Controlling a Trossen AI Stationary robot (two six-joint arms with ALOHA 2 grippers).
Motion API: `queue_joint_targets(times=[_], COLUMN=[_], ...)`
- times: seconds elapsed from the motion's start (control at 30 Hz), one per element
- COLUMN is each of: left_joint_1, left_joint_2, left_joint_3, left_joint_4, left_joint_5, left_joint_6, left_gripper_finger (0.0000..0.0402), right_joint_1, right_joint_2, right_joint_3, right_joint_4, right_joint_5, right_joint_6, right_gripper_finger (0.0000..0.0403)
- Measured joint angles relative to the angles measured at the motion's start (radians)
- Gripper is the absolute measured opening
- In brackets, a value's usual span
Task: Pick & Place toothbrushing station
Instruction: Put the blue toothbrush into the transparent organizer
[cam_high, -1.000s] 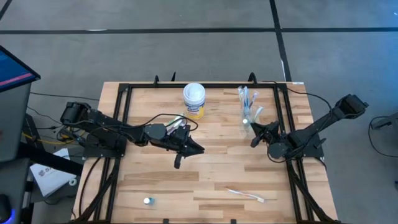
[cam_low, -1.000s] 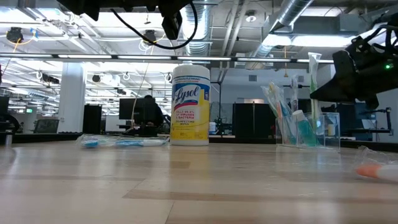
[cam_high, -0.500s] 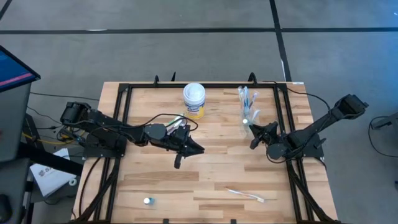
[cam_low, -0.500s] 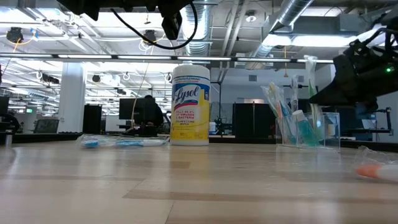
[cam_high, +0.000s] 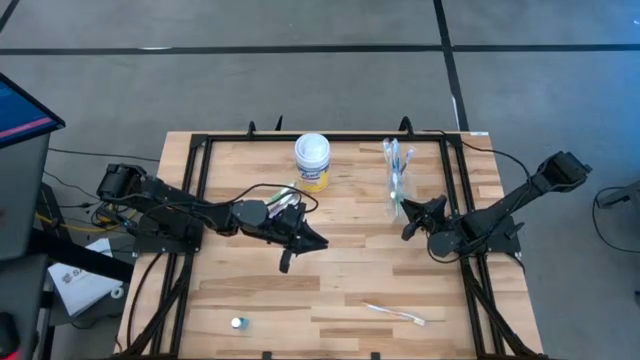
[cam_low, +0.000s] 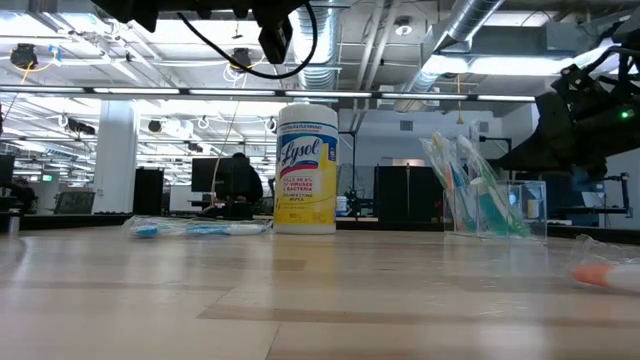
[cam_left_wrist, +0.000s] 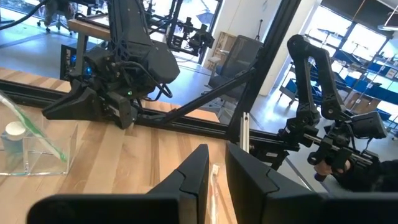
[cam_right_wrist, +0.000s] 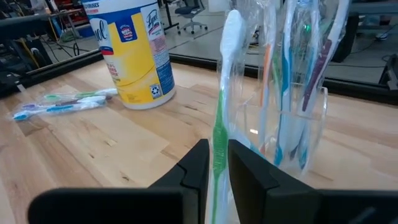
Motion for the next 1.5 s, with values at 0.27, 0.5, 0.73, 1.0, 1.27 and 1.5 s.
queue_joint_targets(times=[0.27, 0.5, 0.73, 1.0, 1.27, 1.5], left_joint_1=[0.0, 0.0, 0.0, -0.043, -0.044, -0.04], left_joint_2=[0.0, 0.0, -0.06, -0.146, -0.115, -0.092], left_joint_3=[0.0, 0.0, 0.0, 0.0, 0.0, 0.0], left_joint_4=[-0.032, -0.138, -0.337, -0.791, -0.979, -1.077], left_joint_5=[0.0, -0.079, -0.144, -0.425, -0.488, -0.524], left_joint_6=[-0.002, -0.037, -0.047, -0.209, -0.301, -0.372], left_gripper_finger=[0.0049, 0.0049, 0.0049, 0.0049, 0.0049, 0.0058], right_joint_1=[0.001, 0.001, 0.0, 0.0, 0.0, 0.0], right_joint_2=[-0.053, -0.121, -0.151, -0.135, -0.051, 0.064], right_joint_3=[0.0, 0.0, 0.001, 0.042, 0.139, 0.203], right_joint_4=[0.008, 0.111, 0.301, 0.354, 0.354, 0.349], right_joint_5=[-0.016, -0.064, -0.178, -0.3, -0.348, -0.348], right_joint_6=[-0.069, -0.255, -0.509, -0.595, -0.673, -0.689], right_gripper_finger=[0.0051, 0.0051, 0.0051, 0.0051, 0.0051, 0.0051])
